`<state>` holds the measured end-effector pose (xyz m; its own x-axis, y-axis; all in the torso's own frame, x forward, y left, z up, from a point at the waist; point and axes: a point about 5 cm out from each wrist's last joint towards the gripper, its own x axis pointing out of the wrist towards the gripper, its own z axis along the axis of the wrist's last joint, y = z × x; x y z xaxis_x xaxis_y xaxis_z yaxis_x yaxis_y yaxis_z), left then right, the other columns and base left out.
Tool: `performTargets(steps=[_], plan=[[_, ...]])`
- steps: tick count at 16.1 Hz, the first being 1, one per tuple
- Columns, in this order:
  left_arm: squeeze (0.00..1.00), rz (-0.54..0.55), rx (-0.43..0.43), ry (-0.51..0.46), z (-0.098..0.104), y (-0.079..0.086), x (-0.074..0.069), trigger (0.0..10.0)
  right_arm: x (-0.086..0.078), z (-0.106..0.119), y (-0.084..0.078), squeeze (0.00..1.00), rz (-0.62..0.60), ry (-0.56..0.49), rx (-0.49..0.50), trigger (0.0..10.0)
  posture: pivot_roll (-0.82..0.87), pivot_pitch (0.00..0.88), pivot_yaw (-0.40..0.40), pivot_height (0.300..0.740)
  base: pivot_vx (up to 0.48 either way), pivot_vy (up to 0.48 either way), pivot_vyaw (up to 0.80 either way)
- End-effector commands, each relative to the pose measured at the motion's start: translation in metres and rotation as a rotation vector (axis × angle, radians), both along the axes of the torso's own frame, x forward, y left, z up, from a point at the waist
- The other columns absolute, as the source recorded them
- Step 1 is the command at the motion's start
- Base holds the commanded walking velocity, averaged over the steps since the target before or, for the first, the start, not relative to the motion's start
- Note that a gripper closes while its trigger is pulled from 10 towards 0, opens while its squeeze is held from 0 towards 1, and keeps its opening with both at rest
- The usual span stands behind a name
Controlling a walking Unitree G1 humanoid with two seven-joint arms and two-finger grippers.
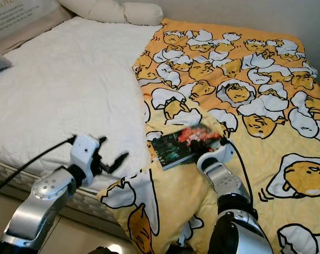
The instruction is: Clean up the room
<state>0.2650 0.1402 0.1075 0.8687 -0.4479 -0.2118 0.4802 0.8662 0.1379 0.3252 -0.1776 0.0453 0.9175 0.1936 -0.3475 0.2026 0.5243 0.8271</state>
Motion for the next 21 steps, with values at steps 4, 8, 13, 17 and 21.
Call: performTargets(steps=[4,8,13,17,21], plan=[[0.0,0.14,-0.049,-0.083,0.014,0.018,0.009,10.0,0.004,0.052,0.0,0.0,0.148,-0.388,-0.043,0.0,-0.08,0.02,0.014,0.74,0.0,0.0,0.0],[0.0,0.154,-0.104,-0.125,0.023,0.024,0.009,10.0,-0.009,0.1,-0.001,0.0,0.269,-0.675,0.058,0.0,-0.08,0.019,0.032,0.74,0.0,0.0,0.0],[0.0,0.163,-0.158,-0.151,0.032,0.026,0.006,10.0,-0.022,0.121,-0.001,0.0,0.316,-0.785,0.079,0.0,-0.06,0.008,0.027,0.74,0.0,0.0,0.0],[0.0,0.165,-0.174,-0.165,0.034,0.022,0.002,10.0,-0.025,0.134,-0.011,0.0,0.189,-0.822,0.102,0.0,-0.05,0.0,0.024,0.74,0.0,0.0,0.0],[0.0,0.132,-0.186,-0.166,0.034,0.011,-0.001,10.0,-0.026,0.153,-0.03,0.0,0.089,-0.888,0.093,0.0,-0.05,0.0,-0.014,0.74,0.0,0.0,0.0]])
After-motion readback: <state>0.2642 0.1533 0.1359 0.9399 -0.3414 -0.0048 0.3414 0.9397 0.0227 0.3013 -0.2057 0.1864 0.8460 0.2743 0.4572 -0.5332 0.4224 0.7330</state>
